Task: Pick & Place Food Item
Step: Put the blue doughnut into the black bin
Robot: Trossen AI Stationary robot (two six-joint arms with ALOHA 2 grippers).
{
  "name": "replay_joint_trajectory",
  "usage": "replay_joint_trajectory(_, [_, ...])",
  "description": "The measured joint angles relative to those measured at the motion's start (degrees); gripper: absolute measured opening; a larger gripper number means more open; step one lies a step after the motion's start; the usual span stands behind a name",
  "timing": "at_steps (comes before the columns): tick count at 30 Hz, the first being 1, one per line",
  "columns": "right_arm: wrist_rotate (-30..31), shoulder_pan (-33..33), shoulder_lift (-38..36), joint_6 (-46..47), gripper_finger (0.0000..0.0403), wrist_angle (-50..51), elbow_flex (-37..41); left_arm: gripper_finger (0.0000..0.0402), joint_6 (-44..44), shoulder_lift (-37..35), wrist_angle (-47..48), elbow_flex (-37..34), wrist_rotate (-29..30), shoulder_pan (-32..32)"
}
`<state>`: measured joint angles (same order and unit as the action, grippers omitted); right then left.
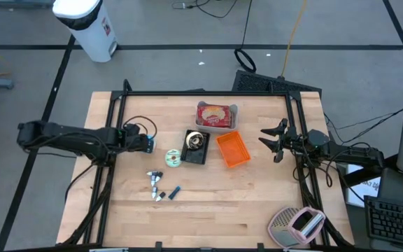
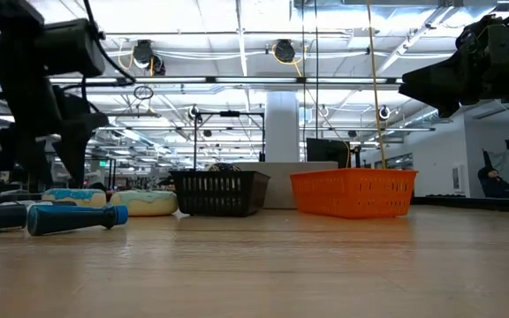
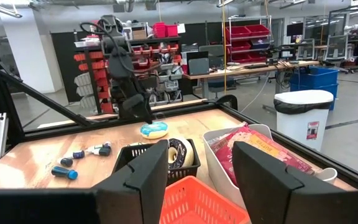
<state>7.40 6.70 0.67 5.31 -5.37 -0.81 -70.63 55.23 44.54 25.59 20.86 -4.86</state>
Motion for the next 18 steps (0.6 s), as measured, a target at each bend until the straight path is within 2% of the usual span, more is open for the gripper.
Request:
replay_joint_trajectory(6, [0.0,0.01,0.0,0.0,0.0167,0.0,0.01,0.0286,0.0,-0.01,-0.95,-3.46,0.61,-3.38])
replay_joint_trajectory(12, [0.0,0.0,0.0,0.0,0.0167,0.0,0.01,0.0272,0.15,-0.05,-5.73,-6.43,-1.0,-5.12])
replay_joint_trajectory(18, [0.0,0.01,0.02,0.0,0.0167,0.0,-0.01,0.0254,5.86,-0.01,-12.79,-7.29,-3.03,-5.46])
